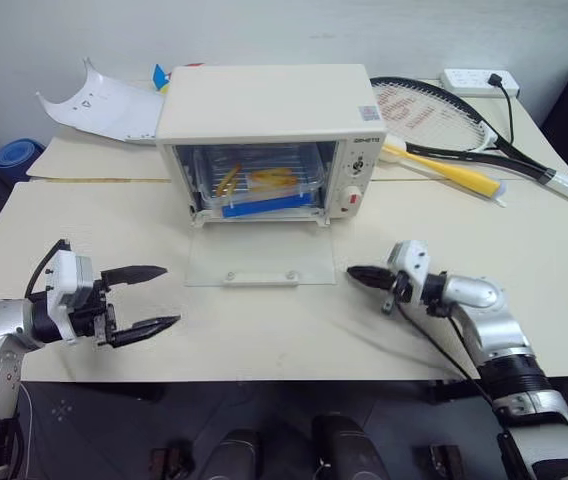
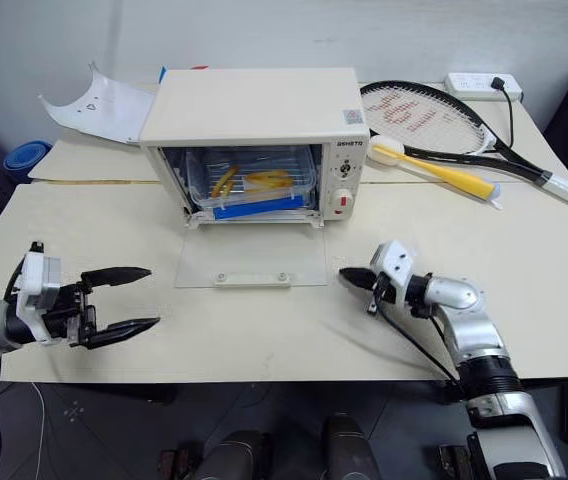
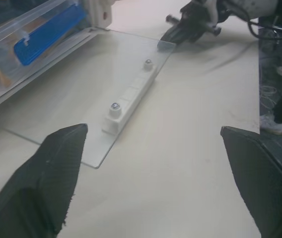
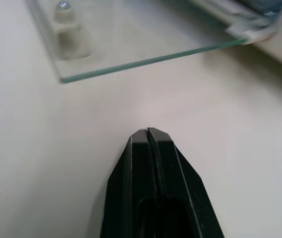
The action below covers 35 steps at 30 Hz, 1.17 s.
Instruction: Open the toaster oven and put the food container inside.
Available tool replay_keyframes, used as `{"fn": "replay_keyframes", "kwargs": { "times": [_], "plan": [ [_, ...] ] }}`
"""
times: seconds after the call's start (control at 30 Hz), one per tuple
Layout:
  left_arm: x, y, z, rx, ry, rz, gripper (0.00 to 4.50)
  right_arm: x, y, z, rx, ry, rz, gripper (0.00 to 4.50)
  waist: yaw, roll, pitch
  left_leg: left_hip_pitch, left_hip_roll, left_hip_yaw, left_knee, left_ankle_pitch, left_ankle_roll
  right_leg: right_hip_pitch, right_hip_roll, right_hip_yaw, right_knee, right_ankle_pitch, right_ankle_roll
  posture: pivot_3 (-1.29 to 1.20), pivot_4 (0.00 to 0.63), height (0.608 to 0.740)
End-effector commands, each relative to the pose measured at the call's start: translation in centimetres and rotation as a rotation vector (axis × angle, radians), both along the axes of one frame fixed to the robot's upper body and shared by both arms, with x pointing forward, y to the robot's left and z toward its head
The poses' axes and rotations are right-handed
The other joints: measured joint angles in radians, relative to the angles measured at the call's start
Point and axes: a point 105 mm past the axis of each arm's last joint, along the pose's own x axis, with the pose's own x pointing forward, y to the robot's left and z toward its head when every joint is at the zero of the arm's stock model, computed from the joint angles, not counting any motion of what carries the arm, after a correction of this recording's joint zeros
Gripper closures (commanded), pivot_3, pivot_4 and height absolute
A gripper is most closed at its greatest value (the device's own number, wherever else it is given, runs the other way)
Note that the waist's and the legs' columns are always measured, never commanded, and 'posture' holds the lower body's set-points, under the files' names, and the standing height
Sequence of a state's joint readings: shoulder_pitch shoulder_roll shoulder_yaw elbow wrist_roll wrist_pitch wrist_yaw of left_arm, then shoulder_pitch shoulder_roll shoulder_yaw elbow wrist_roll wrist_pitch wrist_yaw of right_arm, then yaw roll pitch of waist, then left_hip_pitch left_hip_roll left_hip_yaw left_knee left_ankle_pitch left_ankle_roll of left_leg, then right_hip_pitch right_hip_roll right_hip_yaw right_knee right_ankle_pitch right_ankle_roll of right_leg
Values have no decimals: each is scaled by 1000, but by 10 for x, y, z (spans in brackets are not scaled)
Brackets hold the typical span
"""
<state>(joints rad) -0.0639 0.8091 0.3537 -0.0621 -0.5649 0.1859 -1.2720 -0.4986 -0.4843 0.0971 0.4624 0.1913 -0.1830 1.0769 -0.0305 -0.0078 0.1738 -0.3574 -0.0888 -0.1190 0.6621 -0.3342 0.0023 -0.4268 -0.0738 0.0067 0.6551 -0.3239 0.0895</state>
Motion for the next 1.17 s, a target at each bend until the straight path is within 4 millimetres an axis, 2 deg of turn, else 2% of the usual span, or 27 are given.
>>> {"fn": "replay_keyframes", "kwargs": {
  "times": [0.03, 0.2, 0.3, 0.43, 0.5, 0.53, 0.6, 0.67, 0.73, 0.87, 0.93, 1.07, 1.17],
  "plan": [
    [0, 2, 9, -25, -48, 17, 42, 1, 16, 15, 37, -77, 62, 4500, -3, 0, 0, 0, 1, 0, 0, 0, 0, 0, 0, 0, 0, 0, 0, 0, 150, 740],
    [17, 17, 25, -140, -169, 211, 42, 0, 26, 55, 247, -161, 82, 4500, 3, 0, 0, 0, 1, 0, 1, 0, -1, 0, 1, 0, 0, 0, 0, 0, 150, 740],
    [15, 28, 22, -197, -143, 275, 42, 1, 25, 91, 448, -213, 54, 4500, 0, 0, 0, -1, 1, -1, 1, 0, -1, -1, 1, -1, 1, 0, 0, 0, 150, 740],
    [8, 32, 11, -183, -118, 297, 42, 1, 19, 130, 620, -250, 41, 4500, 2, 1, 0, -1, 2, 0, 1, -1, -1, -1, 1, 0, 1, 0, 0, 0, 150, 740],
    [6, 33, 7, -151, -120, 304, 42, 3, 10, 144, 675, -250, 17, 4500, 3, 1, 0, -1, 1, -1, 1, -1, -1, -1, 1, 0, 1, 0, 0, 0, 150, 740],
    [6, 34, 4, -126, -132, 308, 42, 1, 7, 145, 649, -254, 20, 4500, 4, 1, 0, -1, 1, -1, 1, -1, -1, -1, 1, 0, 1, 0, 0, 0, 150, 740],
    [5, 35, 0, -81, -150, 311, 42, -5, 4, 137, 555, -247, 50, 4500, 11, 1, 0, -1, 1, -1, 1, -1, -1, 0, 1, -1, 0, 0, 0, 0, 150, 740],
    [4, 36, -6, -32, -167, 314, 0, -13, -1, 124, 464, -231, 82, 4116, 21, 1, 0, -1, 0, -1, 1, -1, 0, 0, 0, -1, 0, 0, 0, 0, 150, 740],
    [1, 35, -14, 8, -145, 302, 0, -27, -8, 100, 316, -200, 129, 3547, 28, 1, 0, -1, 0, -1, 0, -2, 1, 0, 0, 0, -1, 0, 0, 0, 150, 740],
    [-6, 35, -37, 119, -66, 310, 0, -51, -23, 58, 138, -143, 167, 2215, 29, 0, 0, -1, 0, 0, 0, -2, 2, 0, 0, 0, -2, 0, 0, 0, 150, 740],
    [-16, 32, -40, 74, 5, 290, 0, -58, -30, 46, 119, -120, 154, 1489, 25, 0, 0, -1, 0, 1, 0, -2, 2, 1, 0, 1, -2, 0, 0, 0, 150, 740],
    [-22, 36, -42, 81, -22, 330, 0, -61, -45, 32, 125, -124, 63, 144, 27, 1, 0, 1, 2, 3, 0, -2, 2, 1, 1, 1, -1, 0, 0, 0, 150, 740],
    [-16, 38, -40, 75, -66, 378, 0, -62, -48, 28, 138, -143, 17, 26, 30, 1, 0, 1, 2, 3, 0, -2, 2, 2, 1, 1, -2, 0, 0, 0, 150, 740]
  ]
}}
